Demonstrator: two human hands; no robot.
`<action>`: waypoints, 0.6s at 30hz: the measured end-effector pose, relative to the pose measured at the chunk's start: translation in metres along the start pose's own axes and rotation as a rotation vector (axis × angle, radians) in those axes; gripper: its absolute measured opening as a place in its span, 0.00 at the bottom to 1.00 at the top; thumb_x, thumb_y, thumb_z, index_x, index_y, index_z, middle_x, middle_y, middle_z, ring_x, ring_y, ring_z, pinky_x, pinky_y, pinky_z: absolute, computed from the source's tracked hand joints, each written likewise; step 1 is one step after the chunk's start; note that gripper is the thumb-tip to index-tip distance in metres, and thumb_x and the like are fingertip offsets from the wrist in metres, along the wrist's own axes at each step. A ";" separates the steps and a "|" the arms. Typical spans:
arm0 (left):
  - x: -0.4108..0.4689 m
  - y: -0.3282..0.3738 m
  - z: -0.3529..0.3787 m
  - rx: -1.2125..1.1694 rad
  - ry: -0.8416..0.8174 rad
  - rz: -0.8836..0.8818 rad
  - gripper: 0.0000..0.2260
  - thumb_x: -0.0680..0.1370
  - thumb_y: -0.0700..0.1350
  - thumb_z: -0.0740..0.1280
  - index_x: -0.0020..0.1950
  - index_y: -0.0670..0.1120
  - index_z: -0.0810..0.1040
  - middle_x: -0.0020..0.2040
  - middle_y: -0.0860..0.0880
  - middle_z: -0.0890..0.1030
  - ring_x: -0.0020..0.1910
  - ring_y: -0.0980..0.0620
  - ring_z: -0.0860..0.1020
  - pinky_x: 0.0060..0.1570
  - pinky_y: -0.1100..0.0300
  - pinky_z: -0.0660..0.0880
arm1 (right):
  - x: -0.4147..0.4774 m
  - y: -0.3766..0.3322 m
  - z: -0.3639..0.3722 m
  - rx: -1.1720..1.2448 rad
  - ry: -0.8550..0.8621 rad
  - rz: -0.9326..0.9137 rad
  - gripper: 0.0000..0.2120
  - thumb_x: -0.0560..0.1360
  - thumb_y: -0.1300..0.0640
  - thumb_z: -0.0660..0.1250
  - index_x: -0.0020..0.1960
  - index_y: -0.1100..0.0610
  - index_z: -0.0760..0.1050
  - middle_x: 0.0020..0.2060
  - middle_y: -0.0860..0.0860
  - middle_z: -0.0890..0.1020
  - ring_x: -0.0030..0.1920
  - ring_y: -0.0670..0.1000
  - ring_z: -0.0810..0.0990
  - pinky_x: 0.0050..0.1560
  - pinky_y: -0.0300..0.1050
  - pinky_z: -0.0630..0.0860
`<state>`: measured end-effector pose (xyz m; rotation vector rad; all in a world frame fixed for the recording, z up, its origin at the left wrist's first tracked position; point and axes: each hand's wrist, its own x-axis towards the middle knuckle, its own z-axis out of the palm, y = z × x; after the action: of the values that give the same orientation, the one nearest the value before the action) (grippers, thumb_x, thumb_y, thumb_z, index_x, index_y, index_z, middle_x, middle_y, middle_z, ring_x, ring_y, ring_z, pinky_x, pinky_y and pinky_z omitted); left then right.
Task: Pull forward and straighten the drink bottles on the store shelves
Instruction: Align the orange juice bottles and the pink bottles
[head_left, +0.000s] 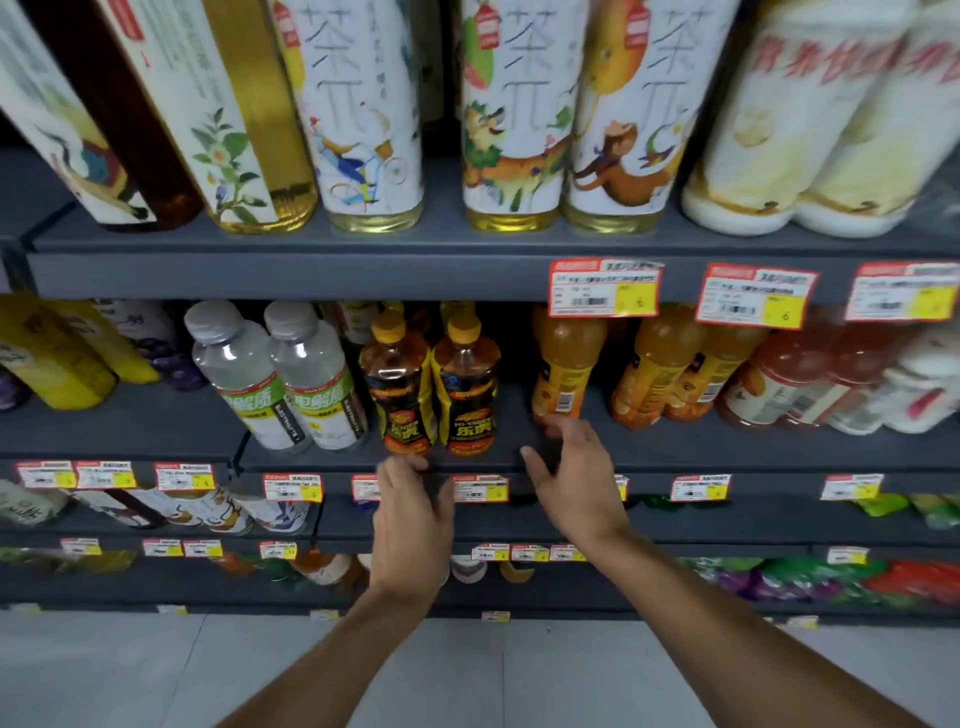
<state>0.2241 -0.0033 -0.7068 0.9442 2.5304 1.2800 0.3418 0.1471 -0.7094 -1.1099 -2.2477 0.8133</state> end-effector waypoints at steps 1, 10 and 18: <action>-0.005 0.009 0.010 -0.007 -0.034 0.032 0.13 0.79 0.44 0.70 0.55 0.53 0.66 0.52 0.54 0.69 0.47 0.63 0.74 0.40 0.70 0.69 | 0.000 0.007 -0.010 -0.001 0.051 0.025 0.20 0.77 0.49 0.70 0.66 0.54 0.71 0.56 0.50 0.75 0.56 0.51 0.77 0.54 0.43 0.73; 0.019 0.094 0.096 -0.071 -0.073 -0.054 0.32 0.78 0.51 0.72 0.76 0.44 0.62 0.69 0.45 0.67 0.65 0.45 0.71 0.56 0.60 0.67 | 0.026 0.058 -0.065 0.035 0.348 0.356 0.31 0.72 0.42 0.74 0.66 0.55 0.67 0.59 0.54 0.71 0.56 0.59 0.77 0.50 0.51 0.74; 0.047 0.095 0.113 -0.022 -0.042 -0.095 0.36 0.74 0.51 0.75 0.76 0.41 0.64 0.69 0.41 0.73 0.68 0.42 0.72 0.65 0.46 0.72 | 0.041 0.062 -0.058 -0.078 0.370 0.381 0.36 0.69 0.35 0.73 0.67 0.55 0.69 0.62 0.55 0.73 0.55 0.63 0.79 0.47 0.58 0.77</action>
<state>0.2761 0.1425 -0.6976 0.8264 2.4916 1.2455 0.3902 0.2274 -0.7050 -1.6101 -1.8002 0.6012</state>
